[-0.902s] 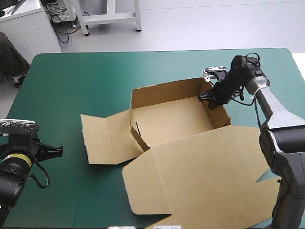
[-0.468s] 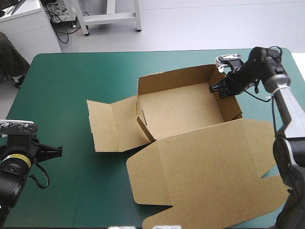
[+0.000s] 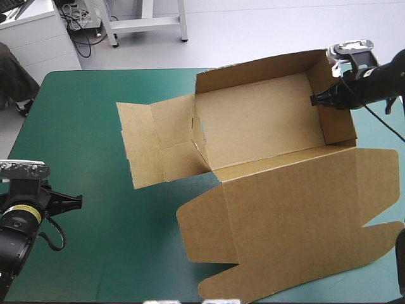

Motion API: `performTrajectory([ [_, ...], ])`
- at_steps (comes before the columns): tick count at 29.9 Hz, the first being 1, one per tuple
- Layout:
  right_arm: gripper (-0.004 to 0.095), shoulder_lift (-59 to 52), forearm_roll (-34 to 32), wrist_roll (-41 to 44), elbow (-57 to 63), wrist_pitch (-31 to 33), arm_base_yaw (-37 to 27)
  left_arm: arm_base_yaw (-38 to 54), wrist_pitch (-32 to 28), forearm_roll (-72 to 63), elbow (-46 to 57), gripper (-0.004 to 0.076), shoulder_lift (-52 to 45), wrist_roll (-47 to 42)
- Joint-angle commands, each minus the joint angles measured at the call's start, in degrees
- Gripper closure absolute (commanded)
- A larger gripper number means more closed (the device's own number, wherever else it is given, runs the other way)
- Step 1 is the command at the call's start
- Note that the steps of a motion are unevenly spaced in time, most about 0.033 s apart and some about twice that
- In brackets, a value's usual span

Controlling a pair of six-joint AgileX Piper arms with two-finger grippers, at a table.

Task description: Fold the box

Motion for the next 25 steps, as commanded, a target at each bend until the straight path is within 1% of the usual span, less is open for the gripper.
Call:
performTrajectory([
  [1, 0.0931, -7.11, 3.31, -0.65, -1.50, 0.18, -1.01, -0.01, -2.49, 1.37, -1.49, 0.0733, -0.20, -0.71],
  [6, 0.0931, -12.93, 5.56, -2.44, -1.37, 0.18, -1.01, -0.01, -2.49, 1.37, -1.49, 0.0733, -0.20, -1.68],
  [11, 0.0931, -17.87, 5.46, -2.60, -1.28, 0.18, -1.01, -0.01, -2.03, 1.50, -0.89, 0.0733, -0.20, -2.41],
  [15, 0.0931, -20.70, 5.57, -2.60, -0.26, 0.18, -1.01, -0.01, -4.07, -1.25, 1.79, 0.0732, -0.10, -2.63],
  [18, 0.0932, -22.63, 5.45, -2.81, 1.53, 0.18, -1.01, -0.01, -8.54, -4.19, 5.02, 0.0731, -0.10, -3.48],
  [21, 0.0932, -23.82, 5.72, -2.81, 4.35, 0.18, -0.90, -0.01, -15.87, -10.45, 7.99, 0.0731, 0.02, -4.26],
  [23, 0.0931, -24.41, 6.31, -2.81, 6.28, 0.18, -0.90, -0.01, -20.32, -15.18, 9.42, 0.0731, 0.75, -3.40],
  [25, 0.0931, -25.05, 7.04, -3.47, 8.10, 0.18, -0.90, -0.01, -23.12, -18.59, 10.37, 0.0731, 1.76, -2.22],
])
